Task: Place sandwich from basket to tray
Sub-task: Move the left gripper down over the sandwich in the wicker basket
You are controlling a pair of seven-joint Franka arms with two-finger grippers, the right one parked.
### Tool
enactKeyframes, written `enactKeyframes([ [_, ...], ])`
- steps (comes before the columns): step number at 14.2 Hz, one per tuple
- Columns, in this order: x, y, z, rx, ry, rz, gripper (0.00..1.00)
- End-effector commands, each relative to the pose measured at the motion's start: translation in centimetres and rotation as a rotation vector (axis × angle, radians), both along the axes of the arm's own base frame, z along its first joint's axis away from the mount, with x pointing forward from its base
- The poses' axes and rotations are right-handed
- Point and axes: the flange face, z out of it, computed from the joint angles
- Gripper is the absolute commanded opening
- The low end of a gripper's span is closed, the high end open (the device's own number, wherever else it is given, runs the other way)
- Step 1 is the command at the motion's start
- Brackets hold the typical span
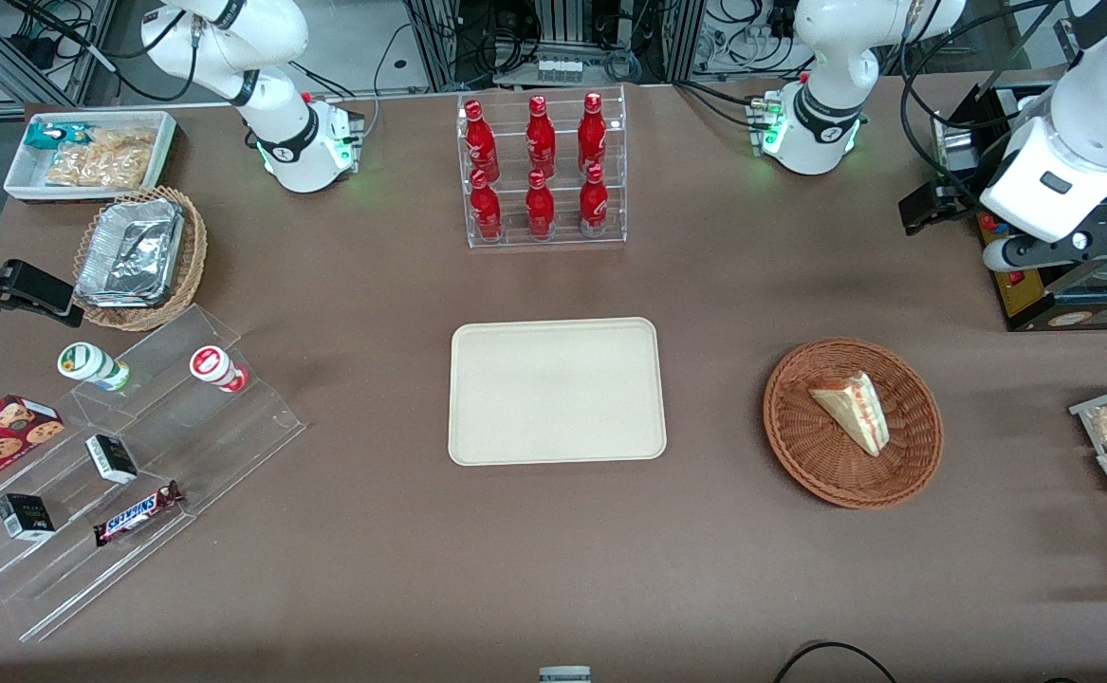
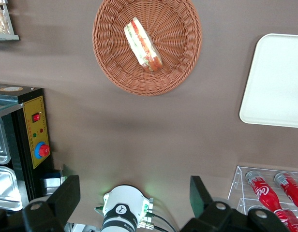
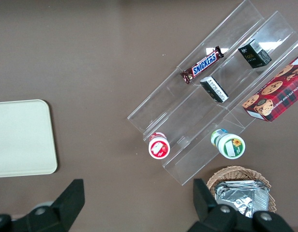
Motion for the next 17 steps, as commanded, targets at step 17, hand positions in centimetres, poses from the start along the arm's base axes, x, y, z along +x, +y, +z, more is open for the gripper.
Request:
enactKeyframes([
  [17, 9.9, 5.7, -28.9, 0.050, 0.100, 0.344, 1.00],
])
